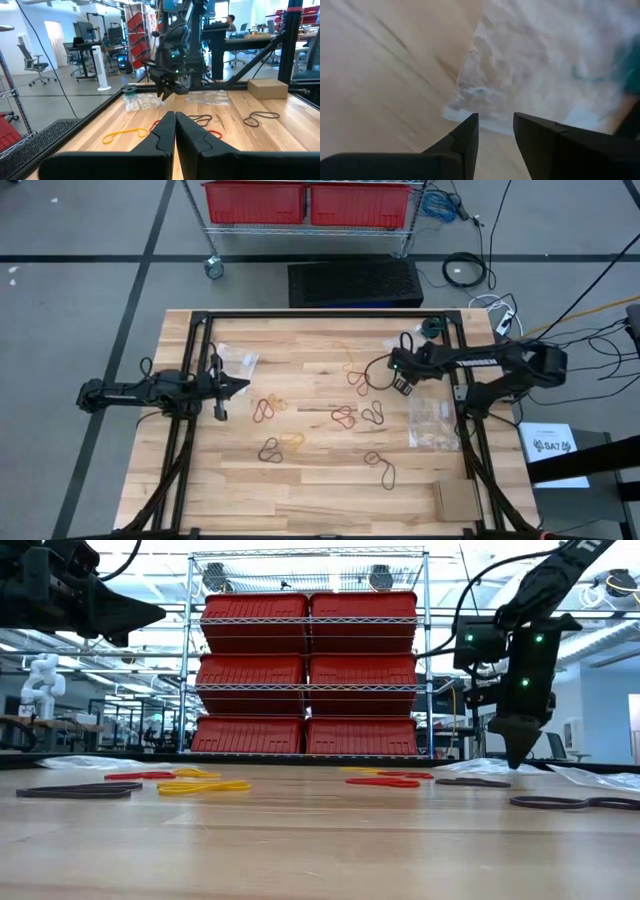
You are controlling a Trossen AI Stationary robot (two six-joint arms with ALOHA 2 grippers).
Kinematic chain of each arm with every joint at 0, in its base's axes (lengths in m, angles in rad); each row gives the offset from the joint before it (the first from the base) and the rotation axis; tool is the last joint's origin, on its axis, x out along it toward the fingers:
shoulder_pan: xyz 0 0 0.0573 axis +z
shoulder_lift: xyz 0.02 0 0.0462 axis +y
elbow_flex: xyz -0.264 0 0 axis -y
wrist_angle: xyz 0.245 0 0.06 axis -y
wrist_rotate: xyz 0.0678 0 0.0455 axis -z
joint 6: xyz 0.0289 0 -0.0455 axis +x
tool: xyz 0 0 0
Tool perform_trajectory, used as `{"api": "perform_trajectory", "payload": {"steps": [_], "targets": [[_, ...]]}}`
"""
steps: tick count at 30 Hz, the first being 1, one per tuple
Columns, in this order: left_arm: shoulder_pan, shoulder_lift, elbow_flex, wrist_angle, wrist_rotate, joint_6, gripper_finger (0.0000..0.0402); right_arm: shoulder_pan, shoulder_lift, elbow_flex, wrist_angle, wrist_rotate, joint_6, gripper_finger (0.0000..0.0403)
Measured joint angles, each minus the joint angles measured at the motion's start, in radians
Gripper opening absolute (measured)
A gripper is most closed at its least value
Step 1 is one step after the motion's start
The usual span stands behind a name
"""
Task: Sort rubber bands
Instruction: Open the top zip bag
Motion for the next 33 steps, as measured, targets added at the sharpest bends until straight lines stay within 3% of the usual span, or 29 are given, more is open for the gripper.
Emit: {"api": "perform_trajectory", "payload": {"steps": [6, 11, 15, 20, 24, 30, 33], "targets": [[0.000, 0.000, 0.000, 0.000, 0.000, 0.000, 0.0018, -0.088, 0.054, 0.006, 0.112, -0.147, 0.009, 0.0114], [0.000, 0.000, 0.000, 0.000, 0.000, 0.000, 0.0018, -0.103, 0.062, -0.001, 0.333, -0.353, 0.095, 0.0114], [0.000, 0.000, 0.000, 0.000, 0.000, 0.000, 0.0018, -0.098, 0.043, 0.020, 0.438, -0.413, 0.100, 0.0114], [0.000, 0.000, 0.000, 0.001, 0.000, 0.000, 0.0018, -0.050, 0.019, 0.091, 0.344, -0.384, -0.213, 0.0114], [0.000, 0.000, 0.000, -0.002, 0.000, 0.000, 0.0018, 0.042, 0.026, 0.097, 0.224, -0.236, -0.456, 0.0114], [0.000, 0.000, 0.000, 0.000, 0.000, 0.000, 0.0018, 0.164, 0.070, 0.097, 0.160, 0.015, -0.480, 0.0114], [0.000, 0.000, 0.000, 0.000, 0.000, 0.000, 0.0018, 0.197, 0.107, 0.098, 0.241, 0.024, -0.510, 0.0114]]}}
